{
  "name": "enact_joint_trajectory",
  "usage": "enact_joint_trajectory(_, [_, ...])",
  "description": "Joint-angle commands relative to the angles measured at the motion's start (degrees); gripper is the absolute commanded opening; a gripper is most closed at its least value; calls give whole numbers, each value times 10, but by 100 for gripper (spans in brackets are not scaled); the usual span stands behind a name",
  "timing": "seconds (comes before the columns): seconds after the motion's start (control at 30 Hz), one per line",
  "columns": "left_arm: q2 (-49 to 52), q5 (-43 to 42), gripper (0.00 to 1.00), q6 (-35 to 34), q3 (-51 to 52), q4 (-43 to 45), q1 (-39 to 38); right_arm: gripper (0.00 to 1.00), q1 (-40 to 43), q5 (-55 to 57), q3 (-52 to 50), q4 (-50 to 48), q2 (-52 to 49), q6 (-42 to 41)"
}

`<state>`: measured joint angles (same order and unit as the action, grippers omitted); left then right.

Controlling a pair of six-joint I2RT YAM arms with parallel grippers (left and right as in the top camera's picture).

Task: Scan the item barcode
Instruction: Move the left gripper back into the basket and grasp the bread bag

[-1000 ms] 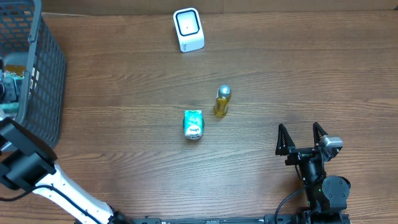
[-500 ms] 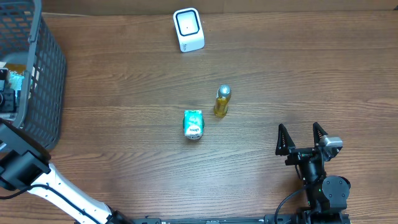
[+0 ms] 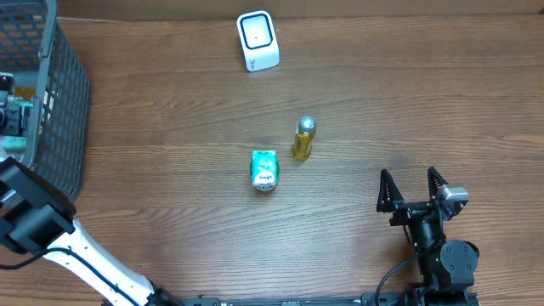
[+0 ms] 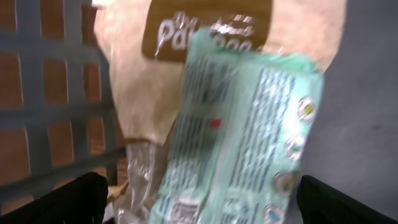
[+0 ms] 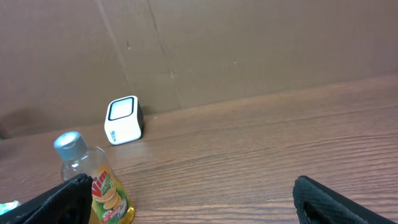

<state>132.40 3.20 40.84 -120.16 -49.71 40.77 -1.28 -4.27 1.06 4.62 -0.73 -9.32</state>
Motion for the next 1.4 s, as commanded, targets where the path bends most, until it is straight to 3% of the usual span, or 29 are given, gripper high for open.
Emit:
enact_joint_trajectory(0.0, [7, 2, 100, -4, -10, 6, -7, 100, -4, -2, -6, -2, 6, 2])
enact_joint_trajectory(0.53, [70, 37, 99, -27, -9, 34, -14, 100, -4, -2, -6, -2, 6, 2])
enact_joint_trajectory(0.73, [89, 189, 100, -63, -9, 50, -18, 100, -4, -2, -6, -2, 6, 2])
enact_joint_trajectory(0.87, [89, 188, 100, -83, -9, 49, -12, 100, -4, -2, -6, -2, 6, 2])
enact_joint_trajectory(1.0, [90, 182, 94, -105, -9, 37, -6, 100, -4, -2, -6, -2, 6, 2])
enact_joint_trajectory(1.13, [95, 156, 99, -129, -9, 23, 3, 100, -4, -2, -6, -2, 6, 2])
enact_joint_trajectory(1.37, [108, 125, 100, -143, -7, -5, 27, 100, -4, -2, -6, -2, 6, 2])
